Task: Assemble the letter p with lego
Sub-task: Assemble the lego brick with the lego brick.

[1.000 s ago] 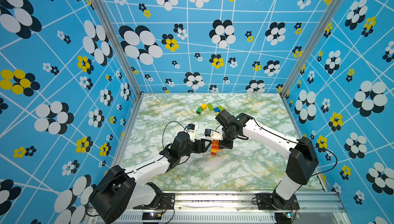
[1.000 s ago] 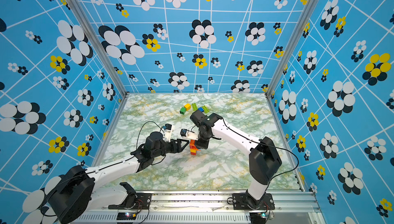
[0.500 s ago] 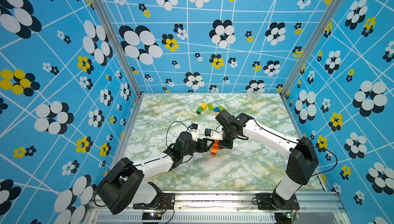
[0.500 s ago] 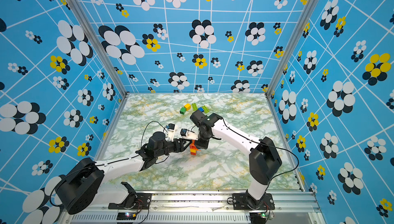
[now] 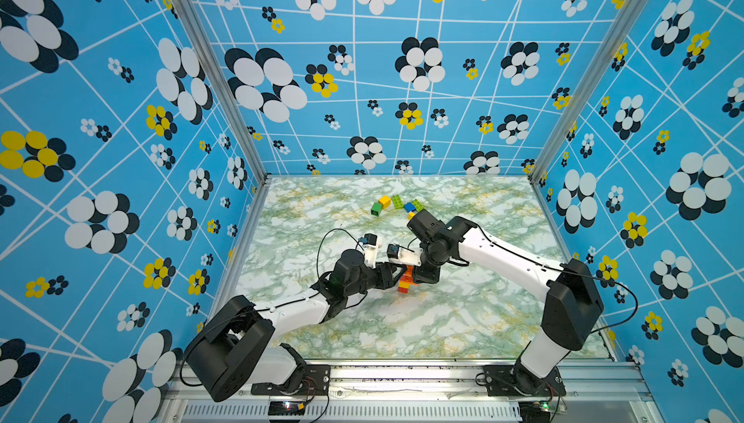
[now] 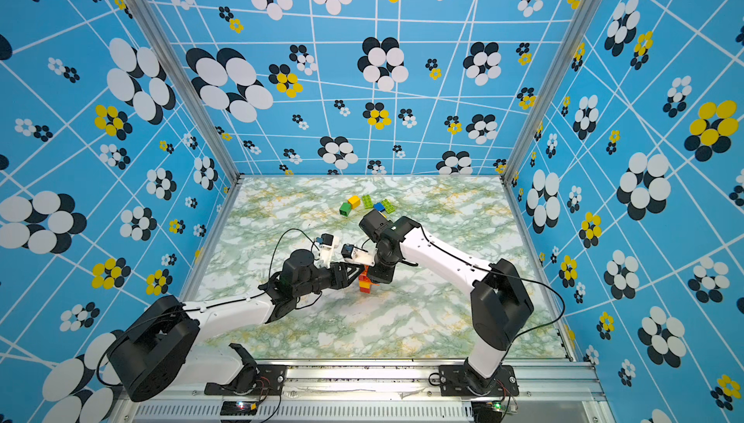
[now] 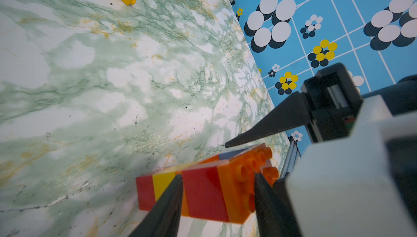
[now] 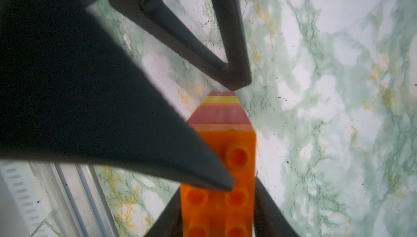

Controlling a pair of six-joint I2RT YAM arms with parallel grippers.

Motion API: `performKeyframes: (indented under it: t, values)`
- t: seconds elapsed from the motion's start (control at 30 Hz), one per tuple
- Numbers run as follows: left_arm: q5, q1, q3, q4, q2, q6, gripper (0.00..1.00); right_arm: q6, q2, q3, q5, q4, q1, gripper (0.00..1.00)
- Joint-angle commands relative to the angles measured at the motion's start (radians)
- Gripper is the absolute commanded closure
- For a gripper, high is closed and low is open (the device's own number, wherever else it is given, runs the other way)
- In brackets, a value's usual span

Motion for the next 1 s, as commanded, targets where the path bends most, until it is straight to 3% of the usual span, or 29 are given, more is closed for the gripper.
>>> performKeyframes:
  t: [0.0,0.1,0.33,0.53,0.73,0.97]
  values:
    - [-0.019,-0.002,0.003,-0.068,0.029,0.026,0.5,0.018,-0.012,-0.016,0.015,0.0,0.009,0.5]
    - [-0.02,-0.003,0.003,-0.066,0.031,0.027,0.51,0.033,-0.03,-0.015,0.007,0.012,0.005,0.4]
    - [-0.028,-0.003,-0.001,-0.071,0.033,0.03,0.53,0.067,-0.107,-0.024,-0.066,0.051,-0.012,0.39]
    - [-0.031,-0.002,-0.003,-0.071,0.039,0.035,0.55,0.109,-0.19,-0.06,-0.16,0.118,-0.021,0.42]
    - [-0.031,-0.003,-0.009,-0.071,0.039,0.036,0.56,0.152,-0.134,-0.021,-0.091,0.113,-0.021,0.54]
    - [-0.036,-0.004,-0.022,-0.071,0.031,0.036,0.61,0.168,-0.069,0.008,-0.027,0.114,-0.021,0.58]
